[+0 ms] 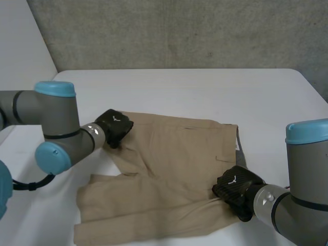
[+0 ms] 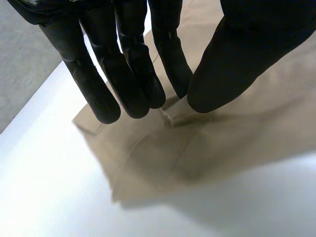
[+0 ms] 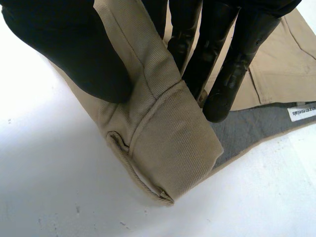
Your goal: Fold the shorts.
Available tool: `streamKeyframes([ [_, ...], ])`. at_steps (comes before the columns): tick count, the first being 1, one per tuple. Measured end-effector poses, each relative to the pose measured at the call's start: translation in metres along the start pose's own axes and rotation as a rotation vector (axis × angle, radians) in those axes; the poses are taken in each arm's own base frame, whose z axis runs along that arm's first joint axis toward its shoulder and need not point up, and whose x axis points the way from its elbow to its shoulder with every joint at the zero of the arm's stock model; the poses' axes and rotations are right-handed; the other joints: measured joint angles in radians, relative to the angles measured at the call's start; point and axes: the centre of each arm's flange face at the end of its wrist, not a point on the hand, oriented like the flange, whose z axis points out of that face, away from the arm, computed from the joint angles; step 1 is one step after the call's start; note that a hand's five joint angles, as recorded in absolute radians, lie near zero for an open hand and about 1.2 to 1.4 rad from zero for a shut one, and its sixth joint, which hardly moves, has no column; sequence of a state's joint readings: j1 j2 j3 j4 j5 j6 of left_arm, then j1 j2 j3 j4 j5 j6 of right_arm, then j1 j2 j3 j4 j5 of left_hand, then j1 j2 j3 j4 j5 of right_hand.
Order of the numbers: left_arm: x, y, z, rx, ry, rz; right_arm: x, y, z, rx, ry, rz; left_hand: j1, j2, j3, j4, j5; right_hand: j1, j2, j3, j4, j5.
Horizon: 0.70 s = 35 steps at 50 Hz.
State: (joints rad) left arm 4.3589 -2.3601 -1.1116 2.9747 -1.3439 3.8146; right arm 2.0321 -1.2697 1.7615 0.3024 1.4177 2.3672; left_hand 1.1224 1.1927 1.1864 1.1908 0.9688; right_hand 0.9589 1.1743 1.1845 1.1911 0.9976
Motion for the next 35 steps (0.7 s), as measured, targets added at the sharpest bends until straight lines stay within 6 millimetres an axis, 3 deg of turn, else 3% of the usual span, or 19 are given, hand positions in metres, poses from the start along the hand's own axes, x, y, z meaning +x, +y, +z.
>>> streamKeyframes([
  [9, -0.011, 0.013, -0.017, -0.067, -0.029, 0.027, 0.0, 0.0, 0.0, 0.001, 0.002, 0.0, 0.0, 0.0, 0.0, 0.0, 0.0, 0.0, 0.0, 0.0, 0.0, 0.0],
  [21, -0.013, 0.026, -0.069, -0.174, -0.044, -0.001, 0.0, 0.0, -0.001, 0.002, 0.001, 0.0, 0.0, 0.002, 0.003, 0.001, 0.0, 0.0, 0.0, 0.0, 0.0, 0.0],
  [29, 0.0, 0.027, -0.096, -0.202, -0.02, -0.008, -0.002, 0.001, -0.001, 0.0, -0.005, -0.001, 0.0, 0.002, 0.004, 0.004, 0.0, 0.0, 0.0, 0.0, 0.0, 0.0],
  [35, 0.003, 0.022, -0.101, -0.197, -0.025, 0.006, -0.002, 0.001, -0.001, -0.001, -0.004, 0.0, 0.0, -0.012, -0.009, -0.01, 0.0, 0.0, 0.0, 0.0, 0.0, 0.0],
])
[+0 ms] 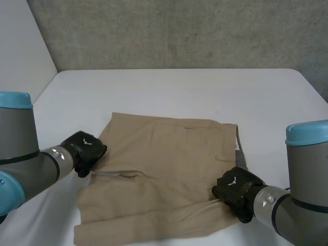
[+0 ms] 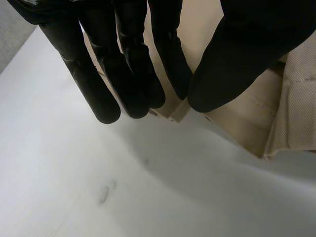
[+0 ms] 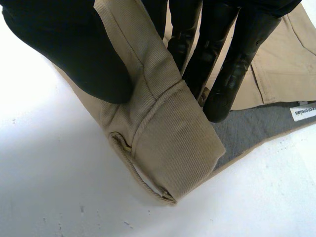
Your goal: Fold the shorts.
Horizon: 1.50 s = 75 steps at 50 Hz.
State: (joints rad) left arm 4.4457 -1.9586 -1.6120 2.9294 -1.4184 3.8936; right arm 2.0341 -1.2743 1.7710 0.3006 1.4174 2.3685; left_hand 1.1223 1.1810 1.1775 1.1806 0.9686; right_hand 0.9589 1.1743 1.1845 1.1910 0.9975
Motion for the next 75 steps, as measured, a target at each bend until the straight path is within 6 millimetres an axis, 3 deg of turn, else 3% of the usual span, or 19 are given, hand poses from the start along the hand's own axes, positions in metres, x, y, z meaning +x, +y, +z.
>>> streamKeyframes([
  [2, -0.001, -0.002, -0.001, 0.003, -0.012, 0.006, 0.0, 0.0, 0.0, 0.0, 0.001, 0.001, -0.044, -0.075, -0.073, -0.065, -0.042, 0.0, 0.0, 0.0, 0.0, 0.0],
  [4, -0.003, -0.004, -0.002, 0.006, -0.024, 0.011, 0.0, 0.0, 0.0, -0.001, 0.001, 0.001, -0.23, -0.263, -0.252, -0.257, -0.22, 0.0, 0.0, 0.0, 0.0, 0.0],
  [10, -0.009, -0.013, -0.004, 0.037, -0.07, 0.023, 0.001, 0.0, 0.0, 0.0, 0.003, 0.001, -0.376, -0.431, -0.425, -0.432, -0.393, 0.0, 0.0, 0.0, 0.0, 0.0],
  [19, -0.006, -0.019, 0.001, 0.087, -0.094, 0.031, 0.0, 0.0, 0.0, 0.002, 0.002, 0.006, -0.388, -0.452, -0.446, -0.454, -0.418, 0.0, 0.0, 0.0, 0.0, 0.0],
  [35, 0.01, 0.002, 0.025, 0.023, -0.028, 0.016, 0.0, 0.0, 0.001, 0.005, 0.004, 0.011, -0.388, -0.45, -0.446, -0.454, -0.417, 0.0, 0.0, 0.0, 0.0, 0.0],
  [51, 0.007, 0.009, 0.035, 0.008, -0.044, 0.009, 0.001, -0.001, 0.002, 0.013, 0.013, 0.011, -0.388, -0.45, -0.446, -0.454, -0.414, 0.0, 0.0, 0.0, 0.0, 0.0],
  [54, 0.004, 0.004, 0.03, 0.026, -0.061, 0.011, 0.002, -0.001, 0.002, 0.019, 0.019, 0.012, -0.389, -0.455, -0.447, -0.456, -0.419, 0.0, 0.0, 0.0, 0.0, 0.0],
  [61, -0.013, -0.031, -0.011, 0.158, -0.153, -0.019, 0.007, -0.007, 0.005, 0.058, 0.05, 0.075, -0.534, -0.596, -0.593, -0.597, -0.565, 0.0, 0.0, 0.0, 0.0, 0.0],
  [64, -0.014, -0.035, -0.02, 0.182, -0.164, -0.04, 0.008, -0.008, 0.005, 0.063, 0.053, 0.092, -0.6, -0.659, -0.65, -0.656, -0.624, 0.0, 0.0, 0.0, 0.0, 0.0],
  [66, -0.011, -0.044, -0.047, 0.237, -0.176, -0.115, 0.011, -0.012, 0.006, 0.082, 0.063, 0.157, -0.729, -0.779, -0.768, -0.784, -0.748, 0.0, 0.0, 0.0, 0.0, 0.0],
  [75, 0.017, -0.035, -0.108, 0.298, -0.138, -0.285, 0.024, -0.024, 0.014, 0.156, 0.093, 0.364, -0.741, -0.824, -0.818, -0.824, -0.794, 0.0, 0.0, 0.0, 0.004, 0.0],
])
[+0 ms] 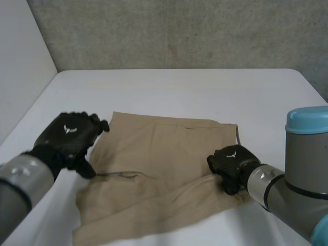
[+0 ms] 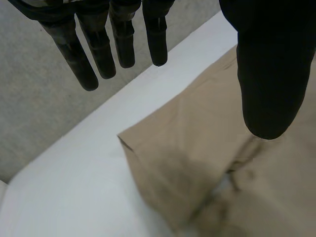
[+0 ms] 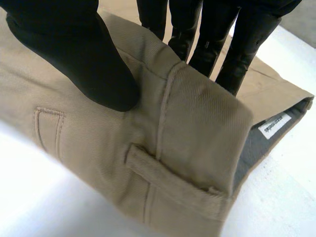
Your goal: Fold the shorts.
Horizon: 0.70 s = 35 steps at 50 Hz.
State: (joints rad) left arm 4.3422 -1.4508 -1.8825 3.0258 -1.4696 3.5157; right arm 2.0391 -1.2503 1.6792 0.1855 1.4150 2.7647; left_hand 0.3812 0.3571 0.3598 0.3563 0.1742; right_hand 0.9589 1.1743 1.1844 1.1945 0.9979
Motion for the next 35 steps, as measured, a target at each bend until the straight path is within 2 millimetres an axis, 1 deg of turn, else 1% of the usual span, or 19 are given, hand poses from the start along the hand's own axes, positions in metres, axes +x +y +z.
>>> streamKeyframes([
  [2, 0.003, 0.004, -0.008, -0.015, 0.008, -0.021, 0.002, -0.002, 0.002, 0.009, 0.005, 0.03, 0.0, 0.0, 0.0, 0.0, 0.0, 0.0, 0.0, 0.0, 0.0, 0.0],
  [5, 0.01, 0.017, -0.023, -0.086, 0.033, -0.077, 0.004, -0.004, 0.005, 0.023, 0.013, 0.072, 0.0, 0.0, 0.0, 0.0, 0.0, 0.0, 0.0, 0.0, 0.0, 0.0],
  [7, 0.01, 0.017, -0.023, -0.086, 0.033, -0.077, 0.004, -0.004, 0.005, 0.023, 0.013, 0.072, 0.0, 0.0, 0.0, 0.0, 0.0, 0.0, 0.0, 0.0, 0.0, 0.0],
  [8, 0.015, 0.027, -0.032, -0.155, 0.052, -0.123, 0.005, -0.004, 0.006, 0.028, 0.016, 0.086, 0.0, 0.0, 0.0, 0.0, 0.0, 0.0, 0.0, 0.0, 0.0, 0.0],
  [9, 0.017, 0.033, -0.037, -0.198, 0.063, -0.152, 0.005, -0.004, 0.007, 0.031, 0.019, 0.095, 0.0, 0.0, 0.0, 0.0, 0.0, 0.0, 0.0, 0.0, 0.0, 0.0],
  [15, 0.023, 0.048, -0.046, -0.303, 0.078, -0.227, 0.006, -0.002, 0.008, 0.032, 0.028, 0.099, 0.0, 0.0, 0.0, 0.0, 0.0, 0.0, 0.0, 0.0, 0.0, 0.0],
  [21, 0.024, 0.055, -0.045, -0.334, 0.065, -0.242, 0.013, 0.001, 0.009, 0.03, 0.05, 0.112, 0.0, 0.0, 0.0, 0.0, 0.0, 0.0, 0.0, 0.0, 0.0, 0.0],
  [22, 0.024, 0.06, -0.041, -0.351, 0.054, -0.243, 0.018, 0.002, 0.01, 0.031, 0.065, 0.121, 0.0, 0.0, 0.0, 0.0, 0.0, 0.0, 0.0, 0.0, 0.0, 0.0],
  [25, 0.024, 0.064, -0.037, -0.371, 0.046, -0.241, 0.023, 0.003, 0.011, 0.032, 0.079, 0.129, 0.0, 0.0, 0.0, 0.0, 0.0, 0.0, 0.0, 0.0, 0.0, 0.0],
  [27, 0.024, 0.064, -0.037, -0.371, 0.046, -0.241, 0.023, 0.003, 0.011, 0.032, 0.079, 0.129, 0.0, 0.0, 0.0, 0.0, 0.0, 0.0, 0.0, 0.0, 0.0, 0.0],
  [28, 0.025, 0.07, -0.032, -0.389, 0.04, -0.238, 0.024, 0.004, 0.011, 0.031, 0.083, 0.132, 0.0, 0.001, 0.001, 0.002, 0.001, 0.0, 0.0, 0.0, 0.0, 0.0],
  [29, 0.025, 0.071, -0.031, -0.392, 0.038, -0.238, 0.027, 0.005, 0.011, 0.03, 0.092, 0.137, 0.0, 0.002, 0.001, 0.002, 0.004, 0.0, 0.0, 0.0, 0.0, 0.0],
  [32, 0.025, 0.074, -0.026, -0.397, 0.033, -0.235, 0.028, 0.006, 0.011, 0.028, 0.094, 0.139, 0.0, 0.003, 0.002, 0.002, 0.005, 0.0, 0.0, 0.0, 0.0, 0.0],
  [33, 0.025, 0.078, -0.02, -0.396, 0.023, -0.23, 0.028, 0.006, 0.011, 0.026, 0.094, 0.14, 0.0, 0.004, 0.002, 0.002, 0.011, 0.0, 0.0, 0.0, 0.0, 0.0],
  [35, 0.024, 0.08, -0.015, -0.391, 0.012, -0.226, 0.028, 0.007, 0.011, 0.026, 0.092, 0.14, 0.005, 0.022, 0.019, 0.019, 0.032, 0.0, 0.0, 0.0, 0.0, 0.0],
])
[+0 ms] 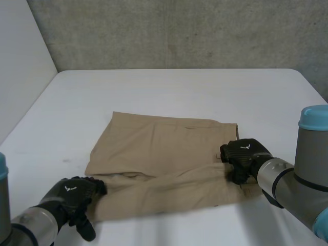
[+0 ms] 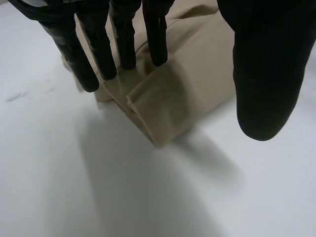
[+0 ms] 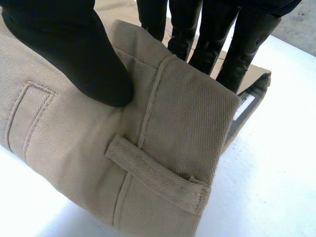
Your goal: Fold the shorts.
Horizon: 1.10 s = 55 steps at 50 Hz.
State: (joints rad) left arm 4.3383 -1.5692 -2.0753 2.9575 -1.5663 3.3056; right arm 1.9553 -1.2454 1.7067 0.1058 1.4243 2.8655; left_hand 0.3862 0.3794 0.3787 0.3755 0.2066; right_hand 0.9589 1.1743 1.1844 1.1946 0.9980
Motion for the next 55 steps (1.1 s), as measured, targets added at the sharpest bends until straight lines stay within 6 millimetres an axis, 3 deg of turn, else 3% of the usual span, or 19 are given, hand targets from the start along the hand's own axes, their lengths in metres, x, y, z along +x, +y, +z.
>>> streamKeyframes([
  [9, -0.001, -0.002, 0.024, 0.047, -0.047, 0.017, -0.001, 0.0, -0.001, 0.002, -0.01, -0.004, 0.26, 0.255, 0.256, 0.25, 0.241, 0.0, 0.0, 0.0, 0.0, 0.0],
  [10, -0.001, -0.002, 0.027, 0.053, -0.05, 0.019, -0.002, -0.001, -0.002, 0.003, -0.009, -0.005, 0.431, 0.403, 0.402, 0.407, 0.396, 0.0, 0.0, 0.0, 0.0, 0.0],
  [11, -0.001, -0.002, 0.029, 0.054, -0.051, 0.02, -0.002, -0.001, -0.002, 0.004, -0.009, -0.006, 0.431, 0.403, 0.402, 0.407, 0.396, 0.0, 0.0, 0.0, 0.0, 0.0],
  [14, 0.001, -0.002, 0.032, 0.061, -0.049, 0.024, -0.001, -0.002, -0.003, 0.007, -0.005, -0.012, 0.712, 0.772, 0.753, 0.772, 0.744, 0.0, 0.0, 0.0, 0.0, 0.0],
  [18, 0.004, -0.007, 0.029, 0.09, -0.04, 0.035, -0.001, -0.004, -0.005, 0.01, -0.001, -0.024, 0.712, 0.815, 0.79, 0.815, 0.752, 0.0, 0.0, 0.0, 0.0, 0.0],
  [28, 0.009, -0.047, -0.025, 0.25, -0.015, 0.079, -0.003, -0.01, -0.033, -0.048, -0.025, -0.21, 0.712, 0.821, 0.798, 0.815, 0.752, 0.0, 0.0, 0.0, 0.0, 0.0],
  [30, 0.008, -0.058, -0.052, 0.291, -0.016, 0.109, -0.003, -0.012, -0.054, -0.084, -0.038, -0.316, 0.712, 0.821, 0.8, 0.815, 0.752, 0.0, 0.0, 0.0, 0.0, 0.0],
  [36, 0.007, -0.068, -0.092, 0.313, -0.01, 0.195, 0.004, -0.019, -0.091, -0.149, -0.042, -0.44, 0.712, 0.821, 0.807, 0.817, 0.752, 0.0, 0.0, 0.0, 0.0, 0.0],
  [42, 0.01, -0.067, -0.106, 0.274, 0.042, 0.244, 0.018, -0.032, -0.11, -0.152, 0.001, -0.461, 0.712, 0.821, 0.807, 0.819, 0.752, 0.0, 0.0, 0.0, 0.0, 0.0],
  [47, 0.012, -0.068, -0.102, 0.26, 0.076, 0.247, 0.024, -0.042, -0.115, -0.116, 0.014, -0.463, 0.712, 0.821, 0.807, 0.819, 0.752, 0.0, 0.0, 0.0, 0.0, 0.0],
  [50, 0.013, -0.071, -0.08, 0.266, 0.085, 0.244, 0.025, -0.042, -0.103, -0.103, -0.022, -0.453, 0.712, 0.821, 0.807, 0.819, 0.766, 0.0, 0.0, 0.004, 0.0, 0.0],
  [53, 0.013, -0.072, -0.075, 0.268, 0.085, 0.244, 0.026, -0.041, -0.098, -0.105, -0.033, -0.449, 0.712, 0.821, 0.807, 0.819, 0.772, 0.0, 0.0, 0.005, 0.0, 0.0],
  [54, 0.013, -0.08, -0.038, 0.286, 0.074, 0.243, 0.029, -0.038, -0.067, -0.104, -0.064, -0.439, 0.712, 0.821, 0.808, 0.819, 0.773, 0.0, 0.0, 0.005, 0.0, 0.001],
  [55, 0.013, -0.08, -0.038, 0.286, 0.074, 0.243, 0.029, -0.038, -0.067, -0.104, -0.064, -0.439, 0.712, 0.821, 0.808, 0.819, 0.773, 0.0, 0.0, 0.005, 0.0, 0.001],
])
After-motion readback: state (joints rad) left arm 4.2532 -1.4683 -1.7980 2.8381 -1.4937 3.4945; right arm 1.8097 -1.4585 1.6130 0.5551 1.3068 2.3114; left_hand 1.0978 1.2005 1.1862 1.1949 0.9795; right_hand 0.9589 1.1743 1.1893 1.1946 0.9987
